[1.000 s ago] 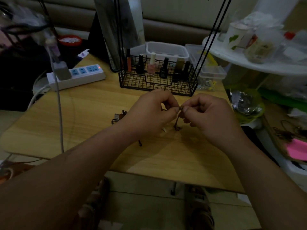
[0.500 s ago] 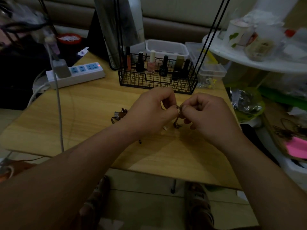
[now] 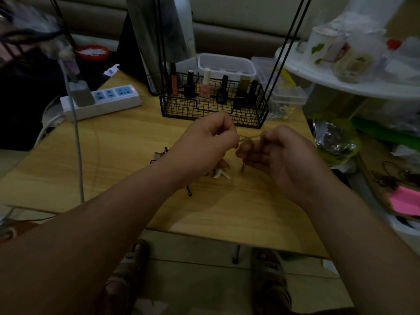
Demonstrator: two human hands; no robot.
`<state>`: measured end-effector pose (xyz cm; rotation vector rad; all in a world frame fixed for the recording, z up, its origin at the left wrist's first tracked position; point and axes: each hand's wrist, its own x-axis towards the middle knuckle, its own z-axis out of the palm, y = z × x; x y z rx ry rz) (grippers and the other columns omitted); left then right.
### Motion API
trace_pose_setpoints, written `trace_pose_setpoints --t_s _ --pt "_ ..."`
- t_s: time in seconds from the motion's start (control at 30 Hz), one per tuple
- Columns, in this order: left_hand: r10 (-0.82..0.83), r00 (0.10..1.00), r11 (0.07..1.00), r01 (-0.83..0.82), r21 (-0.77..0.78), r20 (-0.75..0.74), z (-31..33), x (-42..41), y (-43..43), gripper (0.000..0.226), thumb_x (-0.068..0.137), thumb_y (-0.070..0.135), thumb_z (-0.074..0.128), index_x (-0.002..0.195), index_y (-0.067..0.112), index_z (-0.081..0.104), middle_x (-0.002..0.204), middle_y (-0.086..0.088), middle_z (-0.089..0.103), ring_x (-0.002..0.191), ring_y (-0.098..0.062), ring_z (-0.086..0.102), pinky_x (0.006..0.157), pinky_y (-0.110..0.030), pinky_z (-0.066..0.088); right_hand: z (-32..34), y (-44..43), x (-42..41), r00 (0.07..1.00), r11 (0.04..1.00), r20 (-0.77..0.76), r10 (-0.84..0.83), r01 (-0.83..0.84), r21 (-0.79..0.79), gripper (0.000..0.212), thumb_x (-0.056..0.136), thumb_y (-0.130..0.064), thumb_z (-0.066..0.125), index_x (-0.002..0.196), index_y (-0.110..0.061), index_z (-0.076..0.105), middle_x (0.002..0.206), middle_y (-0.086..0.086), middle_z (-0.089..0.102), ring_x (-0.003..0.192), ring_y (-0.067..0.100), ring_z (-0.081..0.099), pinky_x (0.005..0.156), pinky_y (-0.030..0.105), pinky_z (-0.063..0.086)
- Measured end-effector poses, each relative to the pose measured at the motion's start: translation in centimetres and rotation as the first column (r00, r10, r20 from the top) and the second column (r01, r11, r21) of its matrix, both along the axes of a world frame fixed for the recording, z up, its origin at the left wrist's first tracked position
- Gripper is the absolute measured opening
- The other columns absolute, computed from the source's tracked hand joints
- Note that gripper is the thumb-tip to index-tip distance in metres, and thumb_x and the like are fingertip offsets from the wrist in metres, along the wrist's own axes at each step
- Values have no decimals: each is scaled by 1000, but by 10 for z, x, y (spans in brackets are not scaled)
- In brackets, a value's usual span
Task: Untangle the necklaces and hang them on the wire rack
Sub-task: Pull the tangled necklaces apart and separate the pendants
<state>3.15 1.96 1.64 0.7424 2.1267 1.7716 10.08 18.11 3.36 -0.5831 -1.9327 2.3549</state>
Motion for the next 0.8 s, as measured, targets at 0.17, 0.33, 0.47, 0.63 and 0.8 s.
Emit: trace_pose_setpoints --t_s 0.17,0.33,0.47,0.63,0.8 --pt "-15 991 996 2 90 134 3 3 0 13 98 5 55 86 10 52 90 -14 63 57 -16 47 67 -44 58 0 0 -1 998 987 24 -56 59 -149 18 102 -17 36 91 -11 48 69 8 60 58 21 64 56 33 59" --pt "-23 979 997 7 76 203 0 3 2 14 99 6 53 86 12 50 92 -11 70 53 -14 51 61 -36 57 -1 -2 -2 998 995 4 -69 69 -71 19 102 -16 39 92 -10 54 84 10 64 66 18 61 50 28 46" --pt "-4 974 996 -17 93 225 1 5 3 19 98 6 53 81 13 49 103 -20 71 54 -17 55 61 -36 58 -1 1 -4 991 984 -23 -128 124 -130 19 101 -16 40 91 -11 55 77 5 61 68 19 65 55 29 52" --pt "-5 962 992 -30 124 272 0 4 4 19 98 3 54 83 12 47 80 -9 70 54 -17 56 60 -34 58 -1 5 -5 980 964 -32 -195 186 -189 12 102 -16 41 95 -13 51 72 2 64 60 14 63 49 25 44" --pt "-49 963 998 34 62 265 -2 7 6 6 100 11 55 103 8 58 67 -2 62 55 -18 52 60 -33 56 -1 2 -6 987 975 -42 -156 147 -169 10 102 -15 39 97 -14 48 78 5 71 52 11 47 43 21 29"
